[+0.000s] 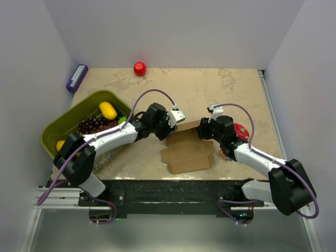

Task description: Fold the paper box

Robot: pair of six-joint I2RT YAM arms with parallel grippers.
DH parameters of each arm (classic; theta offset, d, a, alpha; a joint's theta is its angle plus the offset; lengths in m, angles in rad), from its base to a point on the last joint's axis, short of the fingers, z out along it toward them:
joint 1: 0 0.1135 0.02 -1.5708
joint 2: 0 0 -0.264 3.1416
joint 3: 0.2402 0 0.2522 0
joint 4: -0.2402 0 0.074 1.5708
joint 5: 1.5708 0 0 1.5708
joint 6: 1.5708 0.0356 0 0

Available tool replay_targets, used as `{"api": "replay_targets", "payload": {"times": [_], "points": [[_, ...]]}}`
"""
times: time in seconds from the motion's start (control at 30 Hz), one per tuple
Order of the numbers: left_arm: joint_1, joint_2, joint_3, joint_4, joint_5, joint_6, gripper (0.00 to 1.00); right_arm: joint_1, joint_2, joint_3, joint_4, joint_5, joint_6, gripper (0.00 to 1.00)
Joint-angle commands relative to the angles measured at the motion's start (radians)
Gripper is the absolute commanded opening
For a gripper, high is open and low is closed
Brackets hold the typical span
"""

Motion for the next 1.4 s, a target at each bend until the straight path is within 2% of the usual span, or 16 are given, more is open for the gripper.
{"api": "replay_targets", "payload": {"times": [0.0, 0.3, 0.8, 1.03, 1.17, 1.2, 1.33, 1.37], "points": [[-0.007, -0.007, 0.054, -0.022, 0.12, 0.023, 0.24, 0.023, 0.036, 0.023, 0.024, 0.079, 0.02, 0.41], [-0.006, -0.019, 0.065, -0.021, 0.075, -0.011, 0.24, 0.078, 0.066, 0.056, -0.051, 0.307, 0.083, 0.21], [-0.006, -0.042, 0.074, -0.002, 0.123, -0.077, 0.24, 0.173, 0.169, 0.139, -0.186, 0.659, 0.217, 0.0], [-0.006, -0.042, 0.074, -0.001, 0.138, -0.086, 0.23, 0.193, 0.209, 0.175, -0.241, 0.775, 0.284, 0.0], [-0.007, -0.027, 0.075, 0.002, 0.134, -0.104, 0.24, 0.193, 0.191, 0.178, -0.23, 0.731, 0.267, 0.0], [-0.006, -0.018, 0.078, -0.005, 0.088, -0.113, 0.24, 0.193, 0.18, 0.173, -0.22, 0.688, 0.261, 0.02], [-0.003, 0.062, 0.129, -0.07, -0.047, -0.136, 0.25, 0.195, 0.11, 0.176, -0.246, 0.61, 0.263, 0.24], [0.0, 0.071, 0.135, -0.077, -0.055, -0.146, 0.25, 0.195, 0.081, 0.179, -0.258, 0.596, 0.269, 0.35]]}}
